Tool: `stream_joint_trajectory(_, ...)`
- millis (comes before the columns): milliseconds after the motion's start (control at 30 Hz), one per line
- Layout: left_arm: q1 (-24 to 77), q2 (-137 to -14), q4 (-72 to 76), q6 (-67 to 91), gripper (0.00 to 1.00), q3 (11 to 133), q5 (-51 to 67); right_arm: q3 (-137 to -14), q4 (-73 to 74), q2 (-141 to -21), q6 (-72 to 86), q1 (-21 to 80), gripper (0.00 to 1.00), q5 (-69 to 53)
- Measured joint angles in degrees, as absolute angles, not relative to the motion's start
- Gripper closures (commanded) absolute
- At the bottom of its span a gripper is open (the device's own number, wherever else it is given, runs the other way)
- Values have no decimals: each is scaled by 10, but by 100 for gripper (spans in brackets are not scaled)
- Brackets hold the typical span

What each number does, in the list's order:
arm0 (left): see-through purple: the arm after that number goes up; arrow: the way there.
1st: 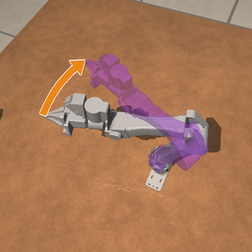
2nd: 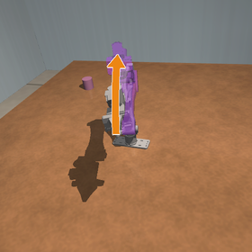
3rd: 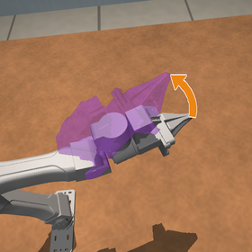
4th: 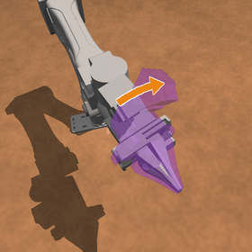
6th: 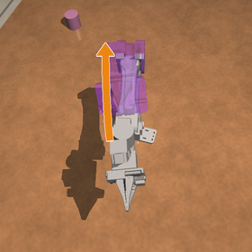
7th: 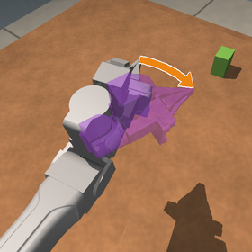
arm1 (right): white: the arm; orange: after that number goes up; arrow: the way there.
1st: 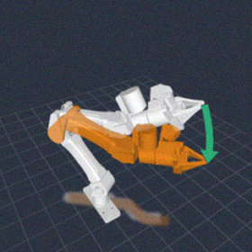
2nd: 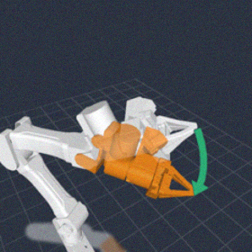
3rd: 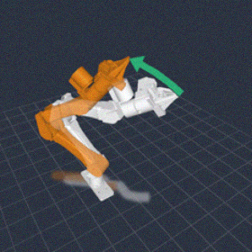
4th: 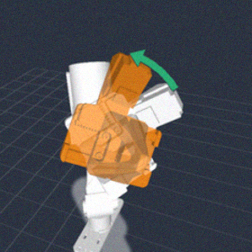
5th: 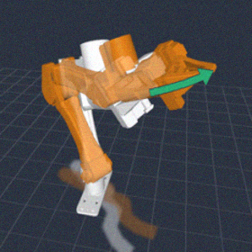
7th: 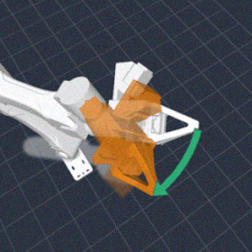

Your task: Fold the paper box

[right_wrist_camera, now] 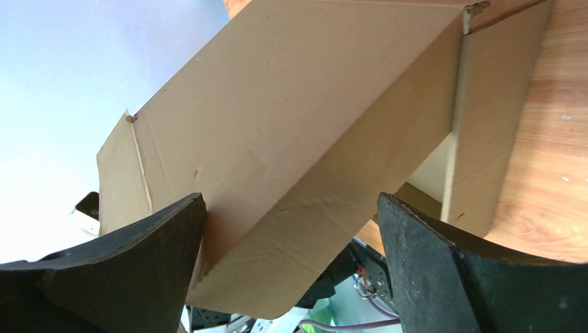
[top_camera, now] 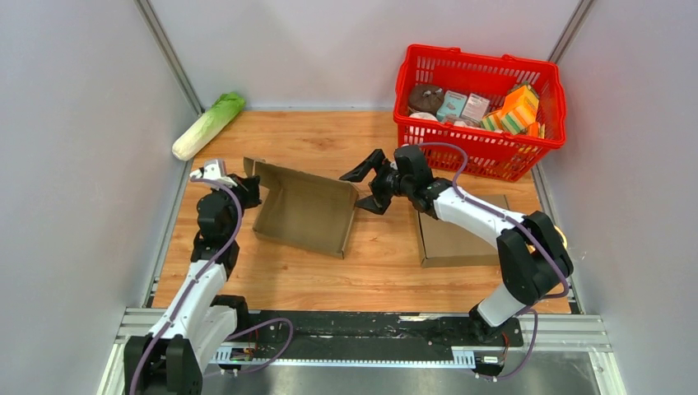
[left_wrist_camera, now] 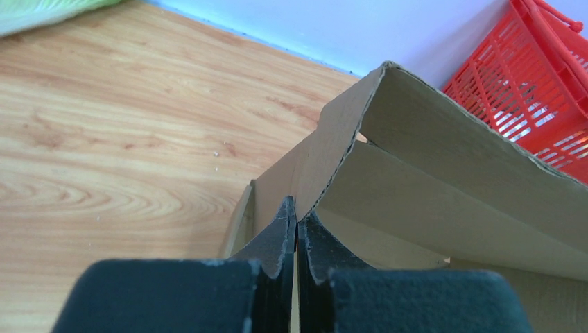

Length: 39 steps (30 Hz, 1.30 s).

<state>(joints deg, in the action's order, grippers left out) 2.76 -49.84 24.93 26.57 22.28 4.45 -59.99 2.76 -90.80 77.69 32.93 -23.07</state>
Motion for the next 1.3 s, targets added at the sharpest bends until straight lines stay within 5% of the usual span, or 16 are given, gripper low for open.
stream_joint_trajectory(433,30,-399,-19,360,49,233,1,-579,-11,-908,712,329,20,-220)
stream_joint_trajectory(767,30,-363,-292,391,52,333,50,-579,-25,-911,698,329,18,-220)
stream_joint_trajectory(1033,30,-182,-384,341,48,392,203,-591,-11,-919,651,329,14,-222)
stream_joint_trajectory(1233,30,-340,-462,255,39,677,113,-625,25,-919,587,329,8,-231)
stream_joint_trajectory(1300,30,-412,-474,225,45,766,65,-639,39,-921,562,329,8,-243)
